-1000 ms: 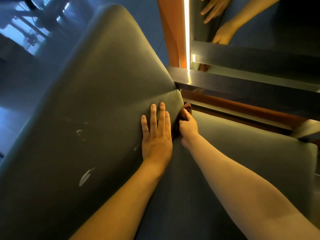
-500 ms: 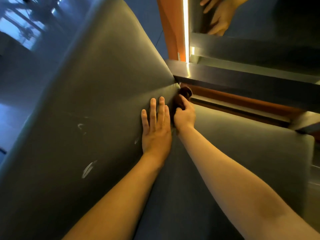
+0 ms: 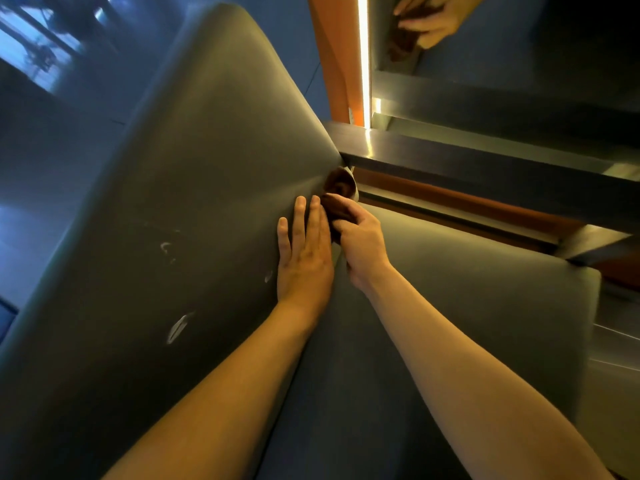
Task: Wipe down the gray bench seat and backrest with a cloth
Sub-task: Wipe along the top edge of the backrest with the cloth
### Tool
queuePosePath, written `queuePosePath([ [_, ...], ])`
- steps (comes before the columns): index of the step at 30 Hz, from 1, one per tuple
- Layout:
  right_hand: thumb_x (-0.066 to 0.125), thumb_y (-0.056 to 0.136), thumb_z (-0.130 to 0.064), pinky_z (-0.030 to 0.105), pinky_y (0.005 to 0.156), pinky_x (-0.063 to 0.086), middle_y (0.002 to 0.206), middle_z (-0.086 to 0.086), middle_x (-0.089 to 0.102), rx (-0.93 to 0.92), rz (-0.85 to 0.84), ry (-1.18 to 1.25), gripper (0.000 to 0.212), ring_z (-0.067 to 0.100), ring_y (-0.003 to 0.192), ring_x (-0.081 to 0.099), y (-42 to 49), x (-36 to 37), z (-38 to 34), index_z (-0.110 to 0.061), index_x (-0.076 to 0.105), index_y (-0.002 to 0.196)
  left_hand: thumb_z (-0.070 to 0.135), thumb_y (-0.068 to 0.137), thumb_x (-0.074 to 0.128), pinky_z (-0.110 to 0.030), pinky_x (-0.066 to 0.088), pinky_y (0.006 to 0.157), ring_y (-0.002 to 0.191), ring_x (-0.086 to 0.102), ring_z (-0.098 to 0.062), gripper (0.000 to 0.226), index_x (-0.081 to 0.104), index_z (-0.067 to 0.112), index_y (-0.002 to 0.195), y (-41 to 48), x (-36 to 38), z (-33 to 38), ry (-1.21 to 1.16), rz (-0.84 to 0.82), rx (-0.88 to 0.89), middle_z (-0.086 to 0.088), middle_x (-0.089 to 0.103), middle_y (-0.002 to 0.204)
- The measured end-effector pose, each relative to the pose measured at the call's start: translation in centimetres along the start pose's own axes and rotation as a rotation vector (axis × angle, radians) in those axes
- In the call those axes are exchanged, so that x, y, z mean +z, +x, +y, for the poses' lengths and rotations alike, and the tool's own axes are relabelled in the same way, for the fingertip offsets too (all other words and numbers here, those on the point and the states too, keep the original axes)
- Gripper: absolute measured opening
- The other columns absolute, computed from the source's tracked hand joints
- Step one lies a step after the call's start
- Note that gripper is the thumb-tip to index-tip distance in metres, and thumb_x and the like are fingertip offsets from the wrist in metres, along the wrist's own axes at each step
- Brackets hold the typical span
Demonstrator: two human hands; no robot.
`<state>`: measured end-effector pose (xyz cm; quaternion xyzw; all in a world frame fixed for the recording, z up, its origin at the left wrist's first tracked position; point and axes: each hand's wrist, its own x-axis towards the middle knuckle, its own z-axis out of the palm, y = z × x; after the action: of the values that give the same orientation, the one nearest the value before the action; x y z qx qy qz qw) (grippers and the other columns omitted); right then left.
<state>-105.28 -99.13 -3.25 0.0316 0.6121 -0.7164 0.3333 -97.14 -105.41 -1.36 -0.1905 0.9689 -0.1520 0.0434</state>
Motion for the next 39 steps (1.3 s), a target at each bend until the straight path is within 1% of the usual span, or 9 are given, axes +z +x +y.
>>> queuePosePath([
  [3, 0.048, 0.097, 0.0, 0.039, 0.107, 0.051, 0.133, -0.002, 0.063, 0.007, 0.1, -0.078, 0.05, 0.017, 0.128, 0.057, 0.5, 0.0, 0.8, -0.024, 0.061, 0.138, 0.018, 0.104, 0.04, -0.052, -0.033, 0.11, 0.149, -0.027, -0.038, 0.071, -0.002, 0.005, 0.16, -0.2, -0.3, -0.4, -0.043, -0.024, 0.018, -0.016, -0.008, 0.169],
  [6, 0.04, 0.098, 0.008, 0.048, 0.111, 0.046, 0.145, 0.003, 0.056, 0.197, 0.222, 0.019, 0.06, 0.027, 0.136, 0.05, 1.4, -0.5, 2.3, -0.024, 0.053, 0.147, 0.016, 0.104, 0.029, -0.057, -0.027, 0.111, 0.149, -0.025, -0.041, 0.064, 0.002, 0.006, 0.161, 0.0, 0.1, -0.2, -0.005, -0.009, 0.038, -0.017, -0.007, 0.169],
  [10, 0.042, 0.099, 0.01, 0.042, 0.113, 0.043, 0.152, 0.003, 0.05, 0.328, 0.206, 0.039, 0.063, 0.026, 0.142, 0.044, 0.6, -0.1, 3.8, -0.022, 0.042, 0.154, 0.017, 0.105, 0.026, -0.061, -0.025, 0.11, 0.15, -0.021, -0.044, 0.062, 0.0, 0.007, 0.161, 0.2, 0.6, 0.0, 0.02, 0.003, 0.036, -0.016, -0.009, 0.169],
  [14, 0.057, 0.099, 0.0, 0.028, 0.089, 0.057, 0.125, -0.008, 0.065, 0.273, 0.165, 0.03, 0.052, 0.017, 0.12, 0.059, -2.0, 0.5, 3.7, -0.024, 0.053, 0.145, 0.02, 0.106, 0.026, -0.058, -0.022, 0.113, 0.152, -0.018, -0.041, 0.059, 0.011, 0.012, 0.162, -0.1, -1.0, 0.1, -0.075, -0.06, 0.057, -0.015, -0.001, 0.17],
  [20, 0.064, 0.098, -0.008, 0.033, 0.085, 0.062, 0.103, -0.01, 0.074, 0.221, 0.124, 0.088, 0.03, 0.015, 0.101, 0.07, -6.8, 4.2, 0.4, -0.036, 0.07, 0.108, 0.013, 0.106, 0.036, -0.042, 0.006, 0.124, 0.157, 0.004, -0.03, 0.049, 0.037, 0.014, 0.155, -2.6, -6.4, -3.4, -0.382, -0.109, 0.034, -0.012, 0.019, 0.168],
  [24, 0.052, 0.097, 0.006, 0.033, 0.089, 0.059, 0.104, -0.009, 0.065, 0.256, 0.12, 0.153, 0.048, 0.016, 0.106, 0.064, -9.9, 6.5, -3.1, -0.024, 0.064, 0.132, 0.012, 0.096, 0.045, -0.047, 0.011, 0.123, 0.153, 0.023, -0.035, 0.049, 0.051, 0.01, 0.145, -5.5, -9.7, -7.9, -0.281, 0.033, 0.074, -0.018, 0.037, 0.159],
  [30, 0.057, 0.088, -0.002, 0.046, 0.094, 0.059, 0.112, 0.003, 0.071, 0.106, 0.076, 0.045, 0.044, 0.021, 0.106, 0.067, -13.4, 11.6, -8.6, -0.022, 0.07, 0.125, 0.021, 0.099, 0.048, -0.055, 0.01, 0.123, 0.155, 0.009, -0.037, 0.059, 0.035, 0.014, 0.156, -8.2, -15.1, -13.2, -0.092, 0.199, -0.06, -0.018, 0.019, 0.166],
  [34, 0.06, 0.085, -0.017, 0.042, 0.099, 0.056, 0.12, 0.002, 0.067, -0.03, -0.007, -0.026, 0.047, 0.018, 0.113, 0.063, -16.5, 14.1, -9.7, -0.02, 0.063, 0.132, 0.035, 0.101, 0.051, -0.055, 0.021, 0.124, 0.155, 0.013, -0.037, 0.073, 0.017, 0.012, 0.161, -9.6, -15.5, -16.5, -0.274, 0.083, -0.289, -0.016, 0.015, 0.168],
  [39, 0.06, 0.097, -0.012, 0.035, 0.107, 0.047, 0.13, -0.002, 0.05, -0.152, 0.042, -0.155, 0.047, 0.014, 0.12, 0.051, -16.5, 14.2, -9.4, -0.016, 0.05, 0.143, 0.039, 0.103, 0.05, -0.047, 0.027, 0.123, 0.153, 0.024, -0.03, 0.071, 0.021, 0.01, 0.16, -10.9, -14.5, -17.5, -0.365, 0.083, -0.229, -0.013, 0.024, 0.166],
])
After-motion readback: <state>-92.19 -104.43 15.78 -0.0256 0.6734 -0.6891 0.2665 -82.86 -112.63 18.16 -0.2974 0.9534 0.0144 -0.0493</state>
